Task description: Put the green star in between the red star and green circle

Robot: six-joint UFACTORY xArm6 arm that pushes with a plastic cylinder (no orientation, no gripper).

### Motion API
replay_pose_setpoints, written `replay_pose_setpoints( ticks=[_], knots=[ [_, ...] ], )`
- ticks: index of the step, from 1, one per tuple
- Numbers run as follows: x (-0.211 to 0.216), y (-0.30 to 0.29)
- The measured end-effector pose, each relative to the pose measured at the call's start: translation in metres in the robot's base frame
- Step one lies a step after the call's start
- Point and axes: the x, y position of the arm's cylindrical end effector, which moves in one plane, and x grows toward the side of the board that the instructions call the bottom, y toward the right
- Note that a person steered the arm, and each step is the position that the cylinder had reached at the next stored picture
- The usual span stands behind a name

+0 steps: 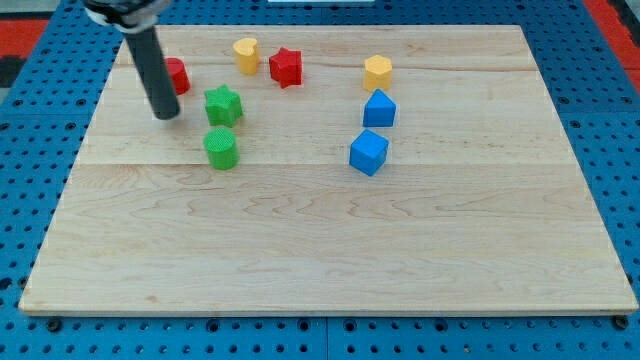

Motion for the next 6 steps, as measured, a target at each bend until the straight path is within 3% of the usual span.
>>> replay_pose_setpoints(
  ticks=[1, 2, 5, 6],
  knots=[
    [-0.008, 0.042],
    [0.024, 0.093],
    [-0.080, 0.042],
    [-0.093, 0.031]
  ],
)
